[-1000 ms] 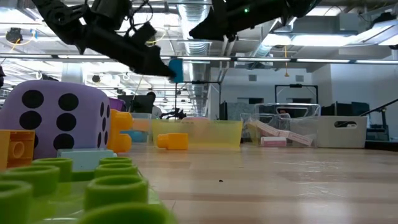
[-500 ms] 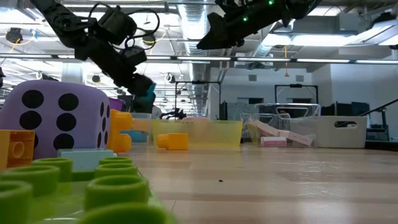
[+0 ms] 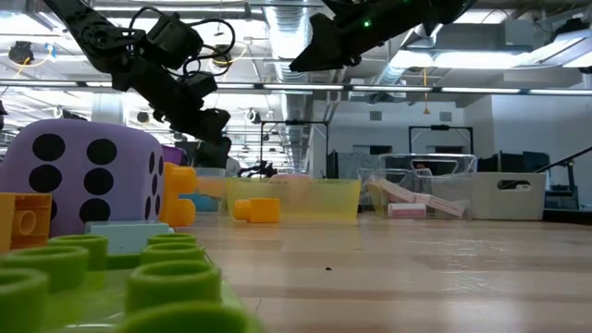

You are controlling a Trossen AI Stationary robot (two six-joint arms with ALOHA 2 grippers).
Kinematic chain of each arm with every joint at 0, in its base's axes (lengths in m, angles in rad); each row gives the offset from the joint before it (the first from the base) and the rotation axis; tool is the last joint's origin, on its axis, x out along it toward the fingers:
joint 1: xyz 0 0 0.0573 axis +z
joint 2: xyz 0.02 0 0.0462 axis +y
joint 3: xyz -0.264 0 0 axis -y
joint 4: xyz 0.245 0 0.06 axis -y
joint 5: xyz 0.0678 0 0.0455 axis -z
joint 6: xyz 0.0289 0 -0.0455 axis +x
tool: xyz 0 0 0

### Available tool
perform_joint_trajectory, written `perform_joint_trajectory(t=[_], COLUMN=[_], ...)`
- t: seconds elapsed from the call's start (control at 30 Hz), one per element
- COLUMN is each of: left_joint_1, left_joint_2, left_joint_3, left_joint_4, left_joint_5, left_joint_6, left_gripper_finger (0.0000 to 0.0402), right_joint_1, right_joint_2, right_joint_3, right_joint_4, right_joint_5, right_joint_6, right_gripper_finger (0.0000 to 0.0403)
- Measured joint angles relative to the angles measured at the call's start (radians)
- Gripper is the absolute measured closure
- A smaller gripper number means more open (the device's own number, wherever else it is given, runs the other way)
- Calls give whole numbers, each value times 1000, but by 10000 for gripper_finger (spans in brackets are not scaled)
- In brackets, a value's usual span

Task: Pick & Place Toys
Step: Put the top large yellow game piece into the white transparent bin

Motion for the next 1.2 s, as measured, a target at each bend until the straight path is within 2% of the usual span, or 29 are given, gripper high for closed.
perform_joint_trajectory(t=[0.1, 0.3, 0.33, 0.4, 0.57, 0.7, 0.97, 1.2], left_joint_1=[0, -26, -40, -86, -223, -325, -426, -452], left_joint_2=[-17, -80, -84, -84, -66, -43, 44, 173], left_joint_3=[0, 1, 1, 1, 1, 2, 1, 0], left_joint_4=[-2, 38, 50, 62, 53, 50, -63, -32], left_joint_5=[126, 621, 679, 731, 727, 649, 500, 438], left_joint_6=[-4, -71, -74, -65, -19, -18, -103, -129], left_gripper_finger=[154, 134, 132, 128, 115, 101, 66, 41], right_joint_1=[24, 68, 72, 89, 142, 184, 242, 276], right_joint_2=[-15, -101, -115, -138, -151, -145, -145, -145], right_joint_3=[0, 0, 0, 0, 0, -2, -1, -1], right_joint_4=[-56, -310, -360, -450, -664, -767, -780, -779], right_joint_5=[-2, 1, 5, 50, 266, 391, 428, 428], right_joint_6=[-12, 129, 165, 229, 348, 418, 475, 475], right_gripper_finger=[289, 289, 289, 289, 289, 289, 289, 289])
